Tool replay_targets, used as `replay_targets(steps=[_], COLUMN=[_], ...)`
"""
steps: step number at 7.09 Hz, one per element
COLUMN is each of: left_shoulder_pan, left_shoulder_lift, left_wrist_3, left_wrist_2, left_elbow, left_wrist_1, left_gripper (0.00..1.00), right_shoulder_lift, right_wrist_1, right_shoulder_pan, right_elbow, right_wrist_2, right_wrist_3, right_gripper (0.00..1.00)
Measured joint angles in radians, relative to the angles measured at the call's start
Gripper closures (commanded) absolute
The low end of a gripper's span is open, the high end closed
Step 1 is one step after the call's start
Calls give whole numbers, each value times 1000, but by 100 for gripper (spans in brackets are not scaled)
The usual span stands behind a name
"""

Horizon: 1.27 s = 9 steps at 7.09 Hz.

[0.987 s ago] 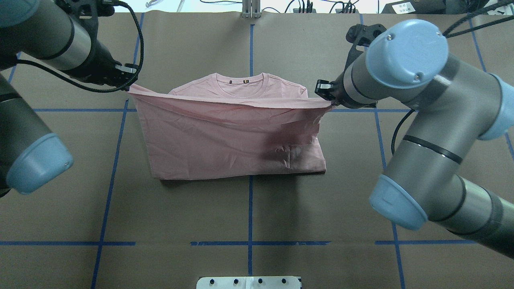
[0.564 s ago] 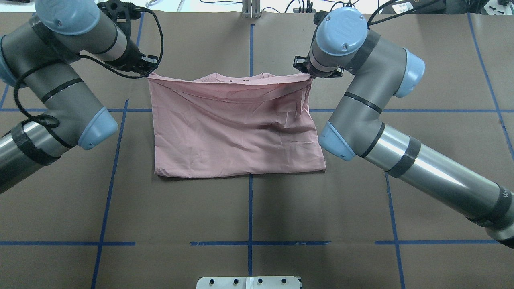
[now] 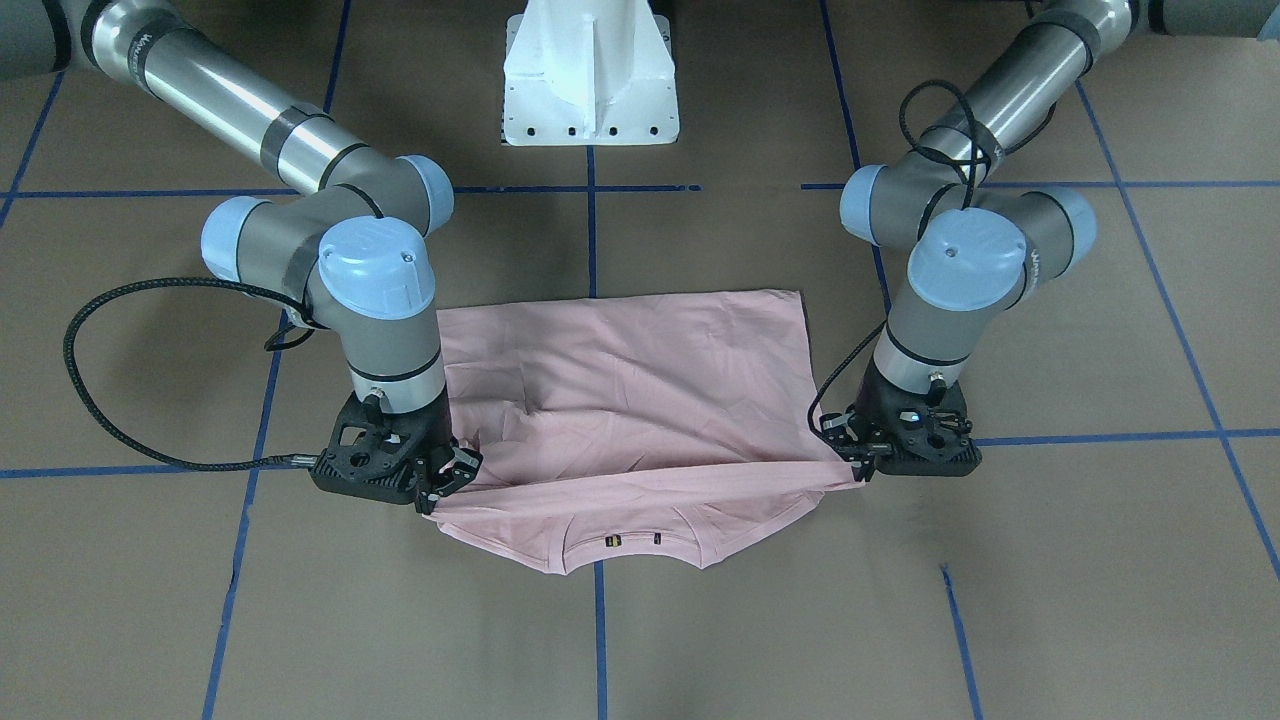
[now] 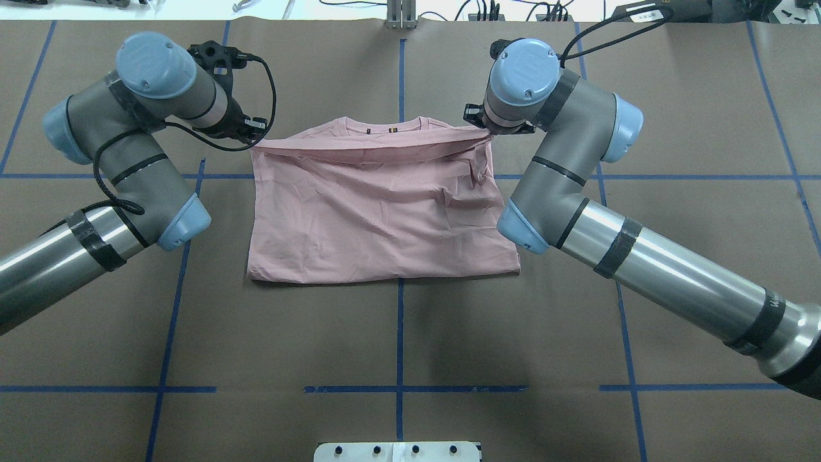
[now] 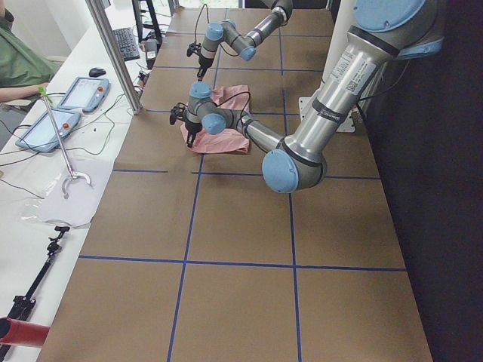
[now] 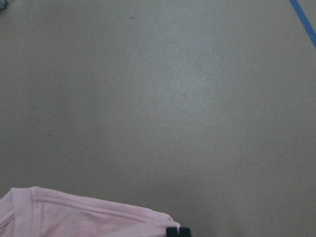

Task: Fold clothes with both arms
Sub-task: 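Lay the hem down near the collar and open both grippers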

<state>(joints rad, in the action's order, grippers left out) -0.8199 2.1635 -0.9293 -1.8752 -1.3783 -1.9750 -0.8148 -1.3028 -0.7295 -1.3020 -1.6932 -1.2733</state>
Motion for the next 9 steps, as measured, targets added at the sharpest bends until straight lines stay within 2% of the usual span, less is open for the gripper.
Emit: replay_targets(steps=[1,2,3,5,6,7,9], left_shoulder_pan=[8,10,10,26,57,102,208], left_shoulder_lift=[-6,-30,-80,-219,-296,-353,-390], left_wrist_3=[2,9,28,41,7,-72,-269], left_wrist_2=[4,4,-2,-18,-13,7,69], left_elbow=[-11,-62,-153,-322,-387,-422,-438], left_wrist_1=[-7,-8,-6,-10,-28,-61,-100], left_gripper=[0,0,0,1,38,47,47], right_shoulder_lift=[1,1,-13,-124,-172,-192,-203], right_wrist_1=[1,0,-4,-2,-1,-2,-3], right_shoulder_pan=[5,1,-25,-98,-116,-123,-126], right_elbow=[1,-11,-45,-178,-233,-259,-272], right_wrist_2=[3,-4,-49,-176,-200,-208,-209], right_wrist_3=[18,65,127,319,370,388,396], right_gripper=[0,0,0,0,0,0,0])
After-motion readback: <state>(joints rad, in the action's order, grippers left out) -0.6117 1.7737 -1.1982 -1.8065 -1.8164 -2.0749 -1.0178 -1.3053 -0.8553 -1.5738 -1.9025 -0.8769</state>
